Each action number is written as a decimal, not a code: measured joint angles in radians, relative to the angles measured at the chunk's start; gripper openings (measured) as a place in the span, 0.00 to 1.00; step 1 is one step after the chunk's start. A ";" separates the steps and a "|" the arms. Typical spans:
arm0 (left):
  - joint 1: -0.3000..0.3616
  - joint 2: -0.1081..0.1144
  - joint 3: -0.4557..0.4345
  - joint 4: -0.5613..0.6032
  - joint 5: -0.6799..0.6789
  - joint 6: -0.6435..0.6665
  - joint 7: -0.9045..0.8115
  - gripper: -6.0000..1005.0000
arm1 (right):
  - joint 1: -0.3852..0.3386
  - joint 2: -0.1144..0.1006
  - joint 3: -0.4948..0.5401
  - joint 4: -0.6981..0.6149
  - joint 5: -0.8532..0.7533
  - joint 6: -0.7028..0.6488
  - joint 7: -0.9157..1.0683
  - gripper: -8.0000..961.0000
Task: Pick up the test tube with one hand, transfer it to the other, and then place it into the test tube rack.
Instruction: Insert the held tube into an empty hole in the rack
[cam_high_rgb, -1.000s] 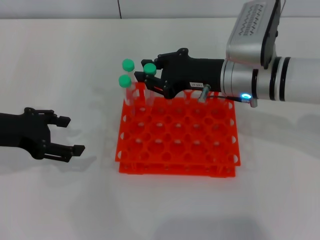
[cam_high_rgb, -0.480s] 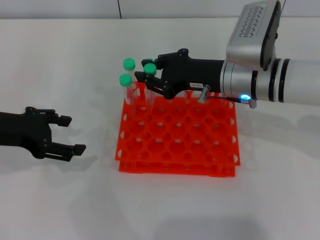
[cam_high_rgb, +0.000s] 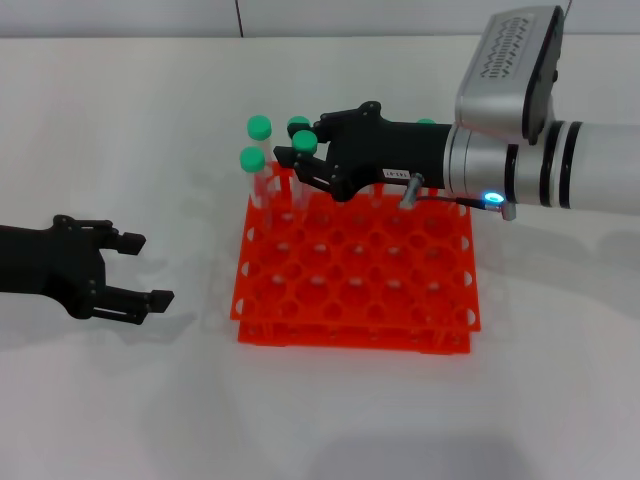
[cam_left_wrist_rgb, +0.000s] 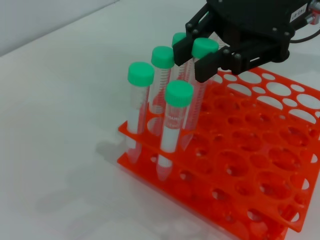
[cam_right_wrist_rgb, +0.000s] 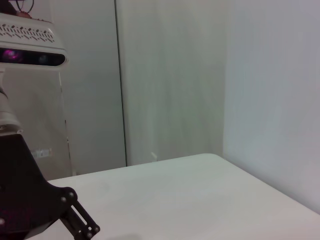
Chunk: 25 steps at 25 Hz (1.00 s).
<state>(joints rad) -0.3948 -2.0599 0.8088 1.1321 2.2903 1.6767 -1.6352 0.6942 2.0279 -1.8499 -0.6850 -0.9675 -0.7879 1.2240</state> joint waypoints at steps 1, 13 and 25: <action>0.000 0.000 0.000 0.000 0.000 0.000 0.000 0.86 | -0.001 0.000 0.000 0.000 0.000 0.000 0.000 0.28; -0.002 -0.001 0.001 -0.007 0.000 0.000 0.000 0.86 | -0.004 0.000 0.000 0.014 0.001 -0.001 0.000 0.28; -0.004 -0.002 0.001 -0.011 0.000 0.000 0.000 0.86 | -0.001 0.000 -0.003 0.014 0.001 -0.003 0.003 0.28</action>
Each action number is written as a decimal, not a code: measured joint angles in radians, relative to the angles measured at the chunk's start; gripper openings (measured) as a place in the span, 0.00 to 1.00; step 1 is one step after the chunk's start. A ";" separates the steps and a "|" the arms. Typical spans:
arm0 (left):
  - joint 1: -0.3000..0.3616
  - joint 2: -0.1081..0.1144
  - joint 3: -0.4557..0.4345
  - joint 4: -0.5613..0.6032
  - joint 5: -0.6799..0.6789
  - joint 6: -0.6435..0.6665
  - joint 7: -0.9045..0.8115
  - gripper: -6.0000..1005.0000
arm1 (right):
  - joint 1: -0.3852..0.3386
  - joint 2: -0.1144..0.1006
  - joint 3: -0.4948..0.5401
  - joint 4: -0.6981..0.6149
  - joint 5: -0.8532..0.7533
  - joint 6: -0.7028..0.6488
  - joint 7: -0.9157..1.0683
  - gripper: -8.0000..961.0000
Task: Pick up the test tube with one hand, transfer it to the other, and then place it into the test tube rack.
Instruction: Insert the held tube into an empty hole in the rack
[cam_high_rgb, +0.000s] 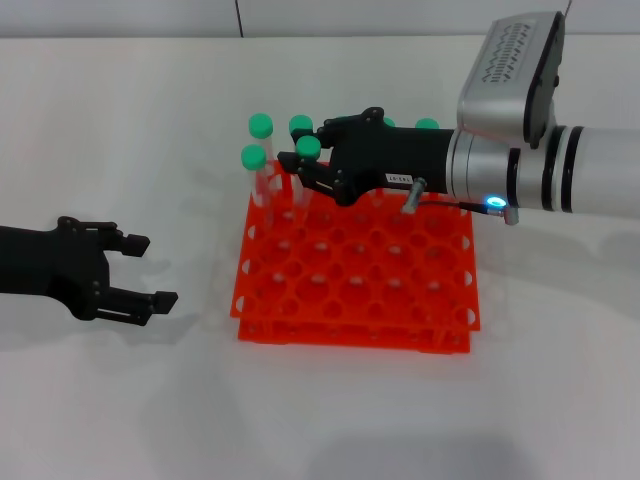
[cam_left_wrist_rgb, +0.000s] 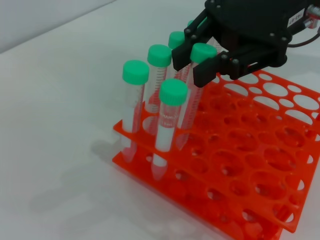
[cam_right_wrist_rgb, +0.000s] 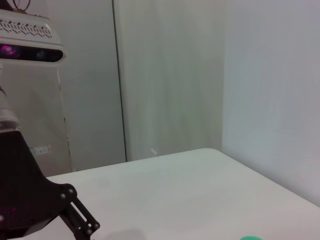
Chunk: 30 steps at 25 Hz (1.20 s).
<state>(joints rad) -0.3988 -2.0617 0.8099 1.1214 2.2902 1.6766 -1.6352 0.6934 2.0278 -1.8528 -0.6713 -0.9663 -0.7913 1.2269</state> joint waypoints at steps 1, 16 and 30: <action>0.000 0.000 0.000 0.000 0.000 0.000 0.000 0.86 | 0.000 0.000 0.000 0.000 0.000 0.000 0.000 0.28; -0.002 0.000 0.000 0.000 0.000 0.000 0.003 0.86 | 0.004 0.000 -0.008 -0.010 0.000 -0.006 0.002 0.30; 0.001 0.000 -0.002 0.000 0.000 0.000 0.003 0.86 | 0.014 0.000 -0.009 -0.005 0.000 -0.006 0.003 0.36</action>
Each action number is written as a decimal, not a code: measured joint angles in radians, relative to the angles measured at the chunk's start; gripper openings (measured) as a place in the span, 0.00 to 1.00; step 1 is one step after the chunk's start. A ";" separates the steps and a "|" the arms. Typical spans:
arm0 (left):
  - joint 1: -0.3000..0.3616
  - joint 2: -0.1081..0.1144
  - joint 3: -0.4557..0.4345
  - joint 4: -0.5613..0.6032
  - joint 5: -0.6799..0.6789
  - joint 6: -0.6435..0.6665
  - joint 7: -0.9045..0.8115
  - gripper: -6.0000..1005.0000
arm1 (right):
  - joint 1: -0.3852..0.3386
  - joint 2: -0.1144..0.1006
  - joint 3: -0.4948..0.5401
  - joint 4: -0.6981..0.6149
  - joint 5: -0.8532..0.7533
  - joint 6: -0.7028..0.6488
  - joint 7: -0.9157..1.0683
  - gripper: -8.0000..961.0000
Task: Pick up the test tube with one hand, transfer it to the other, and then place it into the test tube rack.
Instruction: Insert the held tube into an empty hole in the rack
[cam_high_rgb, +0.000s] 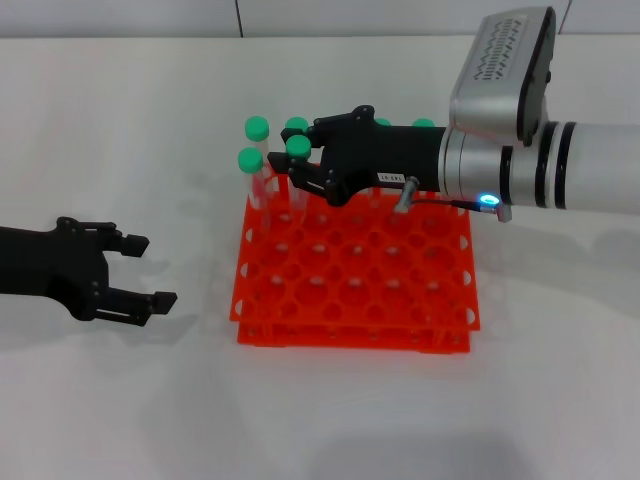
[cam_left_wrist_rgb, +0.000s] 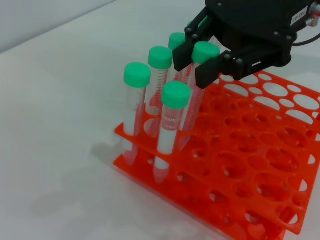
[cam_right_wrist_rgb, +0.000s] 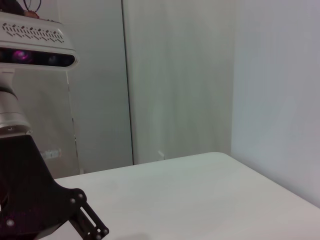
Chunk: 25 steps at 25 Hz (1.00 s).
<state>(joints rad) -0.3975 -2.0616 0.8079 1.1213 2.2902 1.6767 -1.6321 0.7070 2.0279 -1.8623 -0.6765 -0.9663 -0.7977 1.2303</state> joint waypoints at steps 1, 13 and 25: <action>0.000 0.000 0.000 0.000 0.000 0.000 0.000 0.86 | 0.000 0.000 0.000 0.000 0.000 0.000 0.000 0.36; -0.003 0.000 0.000 0.000 0.000 0.000 0.000 0.86 | 0.005 0.000 -0.001 0.003 0.000 -0.014 -0.002 0.41; -0.004 0.001 0.000 0.000 0.000 0.000 0.000 0.86 | 0.008 -0.002 -0.002 -0.002 -0.010 -0.041 -0.008 0.46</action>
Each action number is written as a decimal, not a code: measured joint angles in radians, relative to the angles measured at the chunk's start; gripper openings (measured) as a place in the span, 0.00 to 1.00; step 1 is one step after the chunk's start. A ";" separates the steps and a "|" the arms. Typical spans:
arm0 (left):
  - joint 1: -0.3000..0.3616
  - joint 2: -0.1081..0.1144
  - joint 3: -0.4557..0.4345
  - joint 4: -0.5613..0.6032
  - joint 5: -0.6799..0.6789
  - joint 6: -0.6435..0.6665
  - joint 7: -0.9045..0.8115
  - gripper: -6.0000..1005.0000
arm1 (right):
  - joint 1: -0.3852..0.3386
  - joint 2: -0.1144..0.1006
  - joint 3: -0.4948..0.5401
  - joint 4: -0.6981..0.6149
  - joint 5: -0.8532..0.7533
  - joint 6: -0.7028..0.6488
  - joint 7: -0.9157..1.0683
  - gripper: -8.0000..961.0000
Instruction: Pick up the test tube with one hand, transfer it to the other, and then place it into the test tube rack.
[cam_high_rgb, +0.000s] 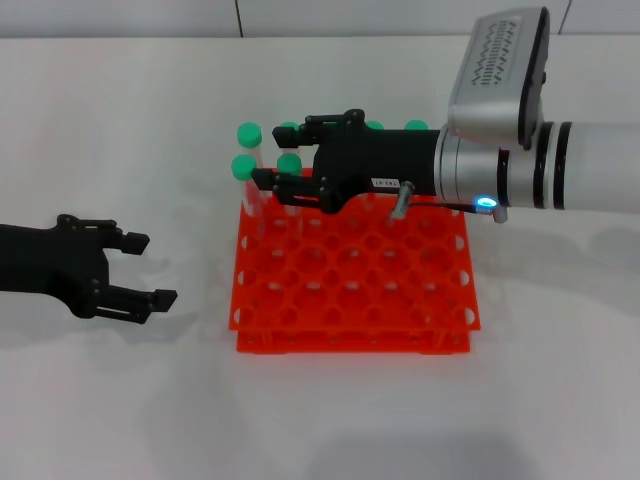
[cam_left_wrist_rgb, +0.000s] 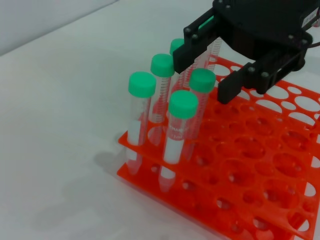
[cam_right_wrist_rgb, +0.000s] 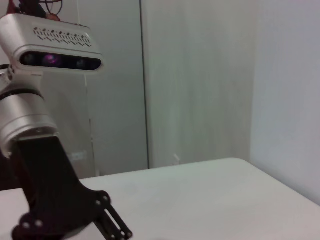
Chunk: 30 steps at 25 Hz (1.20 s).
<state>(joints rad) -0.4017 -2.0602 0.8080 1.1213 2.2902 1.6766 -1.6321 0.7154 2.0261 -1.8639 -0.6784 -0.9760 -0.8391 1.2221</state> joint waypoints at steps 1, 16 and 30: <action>0.000 0.000 -0.002 0.000 0.000 0.000 0.000 0.86 | 0.000 -0.001 0.000 -0.005 0.000 -0.006 -0.002 0.46; 0.018 0.029 -0.011 0.033 -0.136 0.031 0.008 0.86 | -0.255 -0.025 0.248 -0.234 -0.155 -0.193 0.067 0.57; 0.007 0.029 -0.101 0.063 -0.299 0.153 0.043 0.86 | -0.298 -0.038 0.625 -0.325 -0.662 -0.549 0.383 0.56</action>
<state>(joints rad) -0.3949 -2.0312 0.7075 1.1842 1.9910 1.8294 -1.5894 0.4178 1.9884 -1.2385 -1.0039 -1.6381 -1.3880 1.6050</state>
